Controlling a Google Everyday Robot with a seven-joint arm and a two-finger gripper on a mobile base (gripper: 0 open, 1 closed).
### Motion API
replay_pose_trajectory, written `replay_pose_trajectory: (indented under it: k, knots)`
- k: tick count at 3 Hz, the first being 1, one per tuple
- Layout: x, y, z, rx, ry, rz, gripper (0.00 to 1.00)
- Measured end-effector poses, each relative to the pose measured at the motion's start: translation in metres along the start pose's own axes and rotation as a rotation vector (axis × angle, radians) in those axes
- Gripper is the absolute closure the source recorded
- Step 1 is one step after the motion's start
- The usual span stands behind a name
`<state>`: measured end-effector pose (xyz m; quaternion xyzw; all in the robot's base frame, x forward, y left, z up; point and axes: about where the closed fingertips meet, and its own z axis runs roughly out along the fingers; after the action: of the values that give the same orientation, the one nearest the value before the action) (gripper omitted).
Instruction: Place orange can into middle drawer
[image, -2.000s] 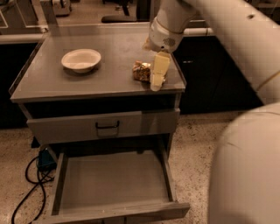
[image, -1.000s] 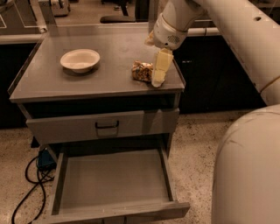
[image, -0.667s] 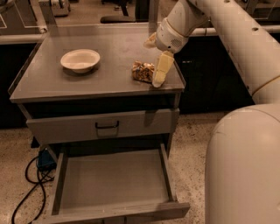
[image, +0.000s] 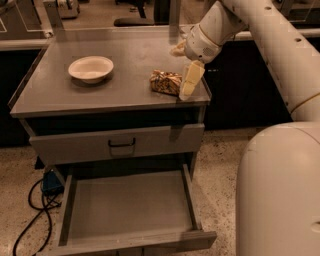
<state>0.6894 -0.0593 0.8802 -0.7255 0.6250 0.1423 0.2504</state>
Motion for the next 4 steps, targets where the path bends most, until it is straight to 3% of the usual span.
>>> replay_pose_trajectory:
  k: [1, 2, 4]
  knots:
    - [0.026, -0.02, 0.009, 0.015, -0.053, 0.017, 0.0]
    - [0.027, -0.023, 0.011, 0.024, -0.058, 0.021, 0.0]
    - [0.042, -0.024, 0.055, -0.059, -0.086, 0.053, 0.0]
